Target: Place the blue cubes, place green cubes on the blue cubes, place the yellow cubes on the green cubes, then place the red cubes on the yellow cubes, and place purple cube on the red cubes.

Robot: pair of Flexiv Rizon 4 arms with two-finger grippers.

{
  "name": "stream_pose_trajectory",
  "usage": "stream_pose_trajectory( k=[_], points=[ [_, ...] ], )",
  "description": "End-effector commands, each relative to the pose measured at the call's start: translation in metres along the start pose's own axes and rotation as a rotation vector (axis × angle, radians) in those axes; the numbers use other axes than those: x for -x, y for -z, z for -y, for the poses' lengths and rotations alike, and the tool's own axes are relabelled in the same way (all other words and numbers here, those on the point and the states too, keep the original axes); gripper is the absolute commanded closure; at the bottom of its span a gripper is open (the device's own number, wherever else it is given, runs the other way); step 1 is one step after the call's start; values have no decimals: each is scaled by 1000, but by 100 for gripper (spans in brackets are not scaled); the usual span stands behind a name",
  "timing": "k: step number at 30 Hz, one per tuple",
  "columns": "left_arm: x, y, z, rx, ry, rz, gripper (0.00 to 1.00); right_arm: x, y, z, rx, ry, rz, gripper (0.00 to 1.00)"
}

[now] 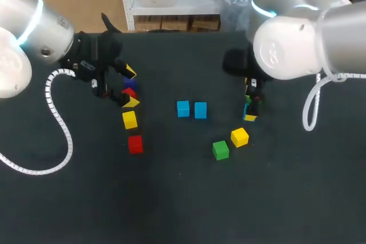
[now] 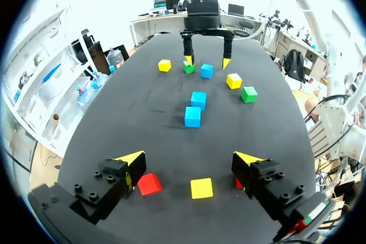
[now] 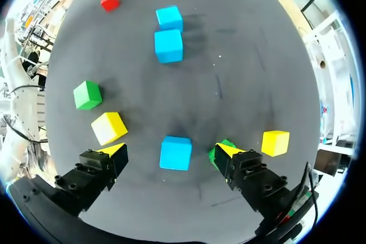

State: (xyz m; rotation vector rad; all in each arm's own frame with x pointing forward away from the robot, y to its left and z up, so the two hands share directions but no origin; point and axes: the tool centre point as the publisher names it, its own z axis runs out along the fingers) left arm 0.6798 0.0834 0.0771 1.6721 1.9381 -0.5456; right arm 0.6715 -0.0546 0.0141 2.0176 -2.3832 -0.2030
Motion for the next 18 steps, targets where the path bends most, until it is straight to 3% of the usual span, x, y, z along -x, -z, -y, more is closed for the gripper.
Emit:
stream_pose_trajectory(
  k=[1, 11, 18],
  points=[
    [-2, 0, 1, 1, -3, 6, 0, -3, -6, 1, 7, -10, 2, 0],
    [-2, 0, 1, 1, -3, 6, 0, -6, -6, 16, -5, -6, -1, 0],
    [-2, 0, 1, 1, -3, 6, 0, -8, -14, 13, 33, -4, 1, 0]
  ],
)
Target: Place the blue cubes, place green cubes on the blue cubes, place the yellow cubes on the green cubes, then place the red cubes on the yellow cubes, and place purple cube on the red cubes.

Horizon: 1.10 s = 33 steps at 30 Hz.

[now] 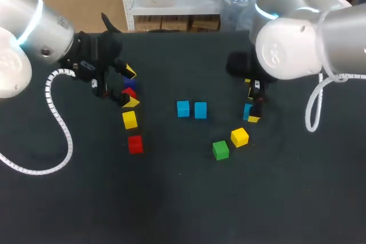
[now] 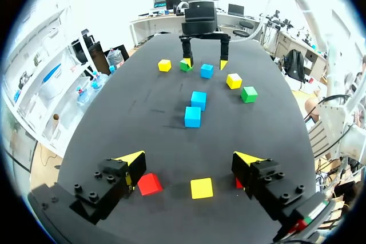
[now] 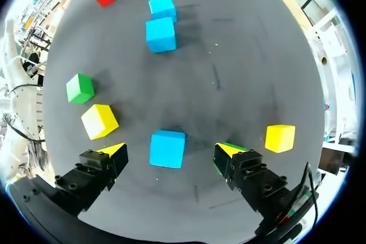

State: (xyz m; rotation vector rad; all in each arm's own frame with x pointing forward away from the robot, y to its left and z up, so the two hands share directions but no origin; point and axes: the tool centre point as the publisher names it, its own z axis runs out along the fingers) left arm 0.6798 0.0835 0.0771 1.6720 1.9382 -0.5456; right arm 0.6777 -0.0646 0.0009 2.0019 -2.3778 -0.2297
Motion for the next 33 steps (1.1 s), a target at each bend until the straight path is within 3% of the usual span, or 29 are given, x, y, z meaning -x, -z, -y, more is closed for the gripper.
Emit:
stream_pose_trajectory(
  k=[1, 15, 22, 33],
  points=[
    [-2, 0, 1, 1, -4, 6, 0, 2, -3, 4, 12, 3, 0, 0],
    [-2, 0, 1, 1, -4, 6, 0, -7, -5, -1, 23, 1, 14, 0],
    [-2, 0, 1, 1, -4, 6, 0, -2, -4, -4, -20, 14, -23, 0],
    [-2, 0, 1, 1, -4, 6, 0, 0, -10, -2, -15, 18, -33, 0]
  ],
)
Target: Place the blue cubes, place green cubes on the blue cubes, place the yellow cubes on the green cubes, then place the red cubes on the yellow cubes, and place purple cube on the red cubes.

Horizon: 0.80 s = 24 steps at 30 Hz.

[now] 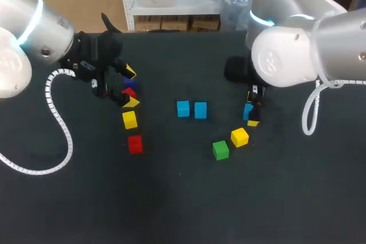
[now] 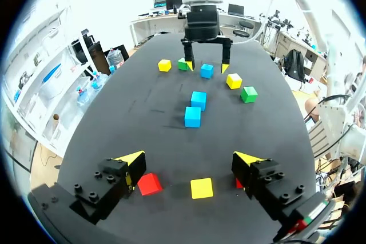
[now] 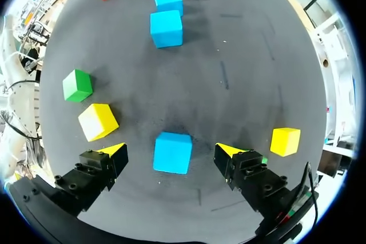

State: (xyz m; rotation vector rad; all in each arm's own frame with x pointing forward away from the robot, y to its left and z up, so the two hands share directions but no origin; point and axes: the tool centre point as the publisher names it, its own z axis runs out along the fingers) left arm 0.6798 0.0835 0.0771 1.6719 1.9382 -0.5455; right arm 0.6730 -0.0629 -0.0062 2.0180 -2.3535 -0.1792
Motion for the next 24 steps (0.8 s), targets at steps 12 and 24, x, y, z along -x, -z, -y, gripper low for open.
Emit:
stream_pose_trajectory(
  k=[12, 24],
  points=[
    [-2, 0, 1, 1, -4, 6, 0, 1, -5, 5, 5, 5, -9, 15],
    [-2, 0, 1, 1, -4, 6, 0, -3, -7, 4, 10, -2, -7, 64]
  ],
)
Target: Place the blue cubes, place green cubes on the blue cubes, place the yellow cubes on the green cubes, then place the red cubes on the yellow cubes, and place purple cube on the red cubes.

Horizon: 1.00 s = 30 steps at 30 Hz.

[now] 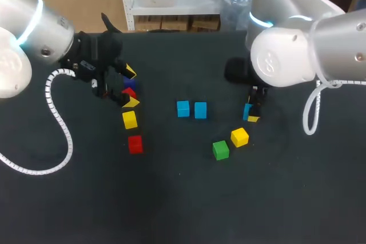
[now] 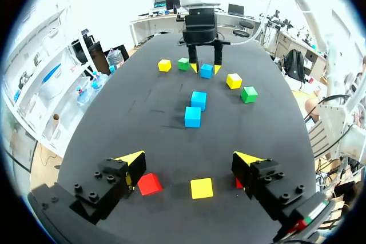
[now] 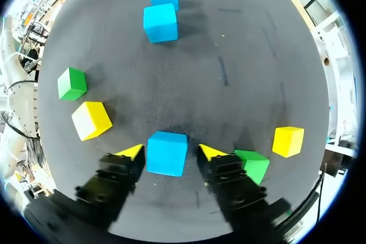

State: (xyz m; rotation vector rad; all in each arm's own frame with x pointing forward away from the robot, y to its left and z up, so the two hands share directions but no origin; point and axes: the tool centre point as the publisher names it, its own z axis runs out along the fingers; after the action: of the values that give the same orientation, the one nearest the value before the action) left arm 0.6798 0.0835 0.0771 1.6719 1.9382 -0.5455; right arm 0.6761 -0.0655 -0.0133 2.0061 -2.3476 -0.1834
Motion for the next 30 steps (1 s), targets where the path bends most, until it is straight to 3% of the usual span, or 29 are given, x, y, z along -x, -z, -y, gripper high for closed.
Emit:
stream_pose_trajectory(
  k=[1, 5, 7, 8, 9, 28, 29, 30],
  points=[
    [-2, 0, 1, 1, -4, 6, 0, 0, -1, 0, 0, 4, 3, 67],
    [-2, 0, 1, 1, -4, 6, 0, -1, -1, 0, 2, 6, 6, 79],
    [-2, 0, 1, 1, -4, 6, 0, -1, -1, -1, 1, 5, 5, 74],
    [-2, 0, 1, 1, -4, 6, 0, -1, -1, -1, 1, 5, 5, 55],
    [-2, 0, 1, 1, -4, 6, 0, -1, 0, -1, -1, 2, 5, 0],
    [-2, 0, 1, 1, -4, 6, 0, 5, 1, 1, -7, 46, -5, 0],
    [-2, 0, 1, 1, -4, 6, 0, 5, 1, 1, -7, 48, -6, 2],
    [-2, 0, 1, 1, -4, 6, 0, 5, 1, 1, -7, 49, -7, 19]
  ],
)
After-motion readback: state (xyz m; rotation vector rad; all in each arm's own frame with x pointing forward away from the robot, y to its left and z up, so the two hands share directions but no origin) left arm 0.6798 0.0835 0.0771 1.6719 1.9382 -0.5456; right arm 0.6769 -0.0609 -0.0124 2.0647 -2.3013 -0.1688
